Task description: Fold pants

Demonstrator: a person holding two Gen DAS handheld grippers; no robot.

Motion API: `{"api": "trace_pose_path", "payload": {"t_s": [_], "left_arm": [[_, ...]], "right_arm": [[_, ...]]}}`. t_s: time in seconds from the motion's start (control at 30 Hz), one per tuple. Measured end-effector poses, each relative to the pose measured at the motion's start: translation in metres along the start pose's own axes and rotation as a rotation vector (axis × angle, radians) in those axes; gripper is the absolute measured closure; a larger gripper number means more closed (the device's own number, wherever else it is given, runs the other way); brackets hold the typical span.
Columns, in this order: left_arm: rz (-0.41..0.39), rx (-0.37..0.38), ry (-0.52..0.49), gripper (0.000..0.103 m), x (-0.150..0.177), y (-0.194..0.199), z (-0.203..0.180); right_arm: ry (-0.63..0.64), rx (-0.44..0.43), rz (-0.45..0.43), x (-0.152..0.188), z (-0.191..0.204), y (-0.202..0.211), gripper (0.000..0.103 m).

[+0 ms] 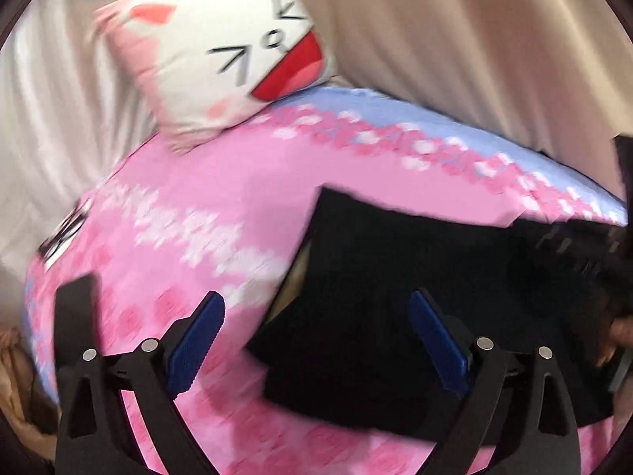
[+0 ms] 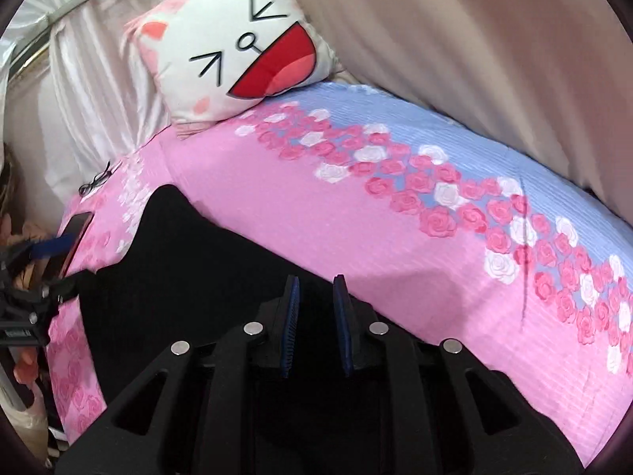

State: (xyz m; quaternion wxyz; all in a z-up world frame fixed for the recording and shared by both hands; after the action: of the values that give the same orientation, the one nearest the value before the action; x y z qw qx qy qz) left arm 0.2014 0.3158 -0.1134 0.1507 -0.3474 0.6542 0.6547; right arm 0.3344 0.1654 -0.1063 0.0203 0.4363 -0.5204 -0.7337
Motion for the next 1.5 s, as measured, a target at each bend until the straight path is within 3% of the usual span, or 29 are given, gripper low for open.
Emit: {"api": "trace_pose_path", "payload": {"t_s": [0.03,0.13,0.23,0.33,0.4,0.43,0.53,0.6,0.67,0.7,0.73,0.8,0.93,1.07,1.13,1.23,1.3,1.37,1.5], "left_arm": [[0.017,-0.023,-0.027,0.01,-0.004,-0.014,-0.006],[0.094,-0.185,-0.056,0.007,-0.005,-0.07,0.003],[0.115,-0.141,0.008,0.005,-0.008,-0.082,0.011],[0.074,-0.203,0.016,0.009,-0.019,-0.07,0.02],[0.021,-0.211,0.015,0.009,-0.027,-0.048,0.022],[-0.002,-0.184,0.017,0.009,-0.028,-0.036,0.018],[-0.002,-0.134,0.016,0.008,-0.025,-0.022,-0.002],[0.005,-0.057,-0.008,0.008,-0.015,-0.015,-0.037],[0.003,0.008,-0.043,0.008,-0.005,-0.004,-0.073],[0.0,0.042,-0.066,0.008,0.001,0.004,-0.092],[0.001,0.072,-0.101,0.008,0.009,0.01,-0.114],[0.002,0.102,-0.162,0.008,0.025,0.017,-0.152],[0.07,0.116,-0.238,0.008,0.063,0.008,-0.197],[0.12,0.045,-0.308,0.006,0.097,-0.017,-0.208],[0.115,0.044,-0.272,0.005,0.099,-0.023,-0.206],[0.142,0.04,-0.236,0.006,0.096,-0.016,-0.205],[0.125,0.057,-0.221,0.006,0.093,-0.004,-0.211],[0.123,0.095,-0.241,0.006,0.095,0.008,-0.221],[0.164,0.104,-0.311,0.006,0.116,0.013,-0.233]], "right_arm": [[0.039,0.019,0.044,0.002,0.006,-0.013,0.085],[0.152,0.144,0.027,-0.018,0.019,-0.033,0.085],[0.097,0.108,0.024,-0.036,0.019,-0.042,0.085],[-0.03,0.035,-0.098,-0.041,0.015,0.0,0.085],[-0.045,0.061,-0.138,-0.017,0.005,0.035,0.084],[-0.056,0.091,-0.132,0.005,-0.006,0.051,0.076],[-0.135,0.185,-0.074,0.072,-0.05,0.077,0.069],[-0.229,0.277,-0.012,0.124,-0.101,0.085,0.069],[-0.418,0.207,-0.095,0.153,-0.131,0.119,0.074],[-0.461,0.274,-0.097,0.164,-0.144,0.136,0.072],[-0.472,0.371,-0.109,0.175,-0.158,0.16,0.069],[-0.469,0.387,-0.133,0.184,-0.163,0.184,0.069],[-0.426,0.359,-0.125,0.208,-0.148,0.205,0.066],[-0.443,0.483,-0.017,0.287,-0.17,0.22,0.06],[-0.547,0.425,-0.105,0.301,-0.177,0.243,0.06],[-0.543,0.509,-0.113,0.313,-0.18,0.276,0.059],[-0.544,0.45,-0.141,0.307,-0.176,0.285,0.059],[-0.563,0.258,-0.192,0.283,-0.174,0.279,0.058],[-0.462,-0.098,-0.192,0.212,-0.161,0.241,0.054]]}}
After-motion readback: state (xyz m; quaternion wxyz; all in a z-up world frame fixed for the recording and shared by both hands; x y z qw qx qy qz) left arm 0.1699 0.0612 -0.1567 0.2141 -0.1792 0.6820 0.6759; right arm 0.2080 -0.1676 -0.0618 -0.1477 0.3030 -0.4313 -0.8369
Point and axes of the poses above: each gripper's, at about its wrist camera, not at the fingertips, and y roughly against the way its jaws point, z to its left, x to its underside, the point moved 10 cm from there along -y, roughly the way its jaws point, and after that the axes turned 9 degrees about y, right-handed, at the moved point
